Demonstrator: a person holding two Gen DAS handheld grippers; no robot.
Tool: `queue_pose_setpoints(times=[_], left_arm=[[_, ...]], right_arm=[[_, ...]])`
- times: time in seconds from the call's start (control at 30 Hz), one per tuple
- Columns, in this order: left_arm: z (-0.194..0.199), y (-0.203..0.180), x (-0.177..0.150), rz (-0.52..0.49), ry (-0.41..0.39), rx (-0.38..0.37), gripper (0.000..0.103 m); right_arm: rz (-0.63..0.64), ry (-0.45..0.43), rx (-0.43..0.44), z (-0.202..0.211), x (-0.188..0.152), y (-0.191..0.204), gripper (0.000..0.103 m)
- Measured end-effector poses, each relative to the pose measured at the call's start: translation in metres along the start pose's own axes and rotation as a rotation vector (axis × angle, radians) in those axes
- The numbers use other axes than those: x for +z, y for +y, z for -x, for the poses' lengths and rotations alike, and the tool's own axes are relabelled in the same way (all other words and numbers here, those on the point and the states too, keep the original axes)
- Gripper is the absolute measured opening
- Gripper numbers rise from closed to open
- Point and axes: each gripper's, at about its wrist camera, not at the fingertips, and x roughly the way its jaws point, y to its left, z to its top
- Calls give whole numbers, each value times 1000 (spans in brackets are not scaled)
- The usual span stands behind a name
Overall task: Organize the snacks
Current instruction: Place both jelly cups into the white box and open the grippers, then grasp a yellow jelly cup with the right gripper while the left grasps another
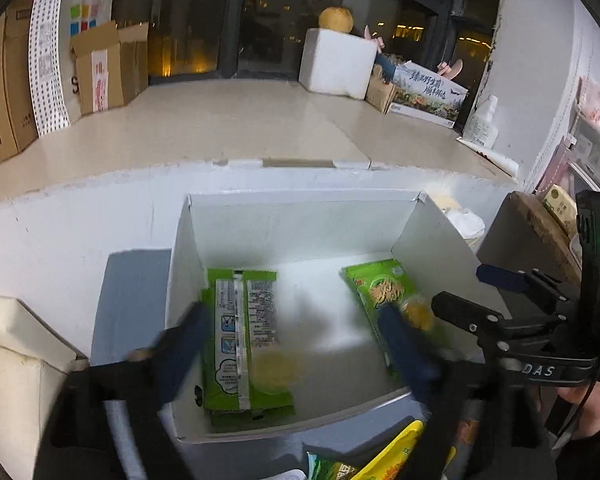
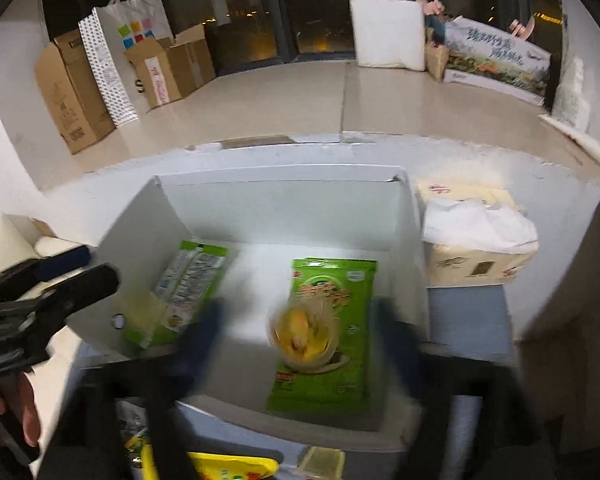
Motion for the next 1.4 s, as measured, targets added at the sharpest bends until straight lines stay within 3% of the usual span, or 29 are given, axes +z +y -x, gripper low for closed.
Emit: queue_pose_setpoints(times=[0.13, 0.33, 0.4, 0.47, 0.73, 0.9, 1.17, 1.4], left_arm=[[4, -3, 2, 1, 5, -19, 102], [11, -7, 4, -15, -3, -7, 103], [17, -8, 2, -19, -11, -5, 103], [26, -9, -2, -18, -17, -12, 103], [98, -5, -60, -1, -124, -38, 103], [121, 3, -103, 45, -127, -11, 103], [119, 12, -166, 72, -41, 35, 103], [118, 18, -196, 80, 18, 39, 103]], right_arm=[[36, 1, -31, 5, 3, 3, 95], [49, -37, -7, 29, 4, 10, 96], [54, -43, 16, 36, 4, 12, 103], [63, -60, 34, 49, -1, 15, 103], [33, -143, 123, 120, -56, 0, 103], [-18, -137, 87, 142, -110, -17, 103], [-63, 11, 31, 112, -180, -33, 103], [-41, 87, 13, 66, -193, -41, 103]])
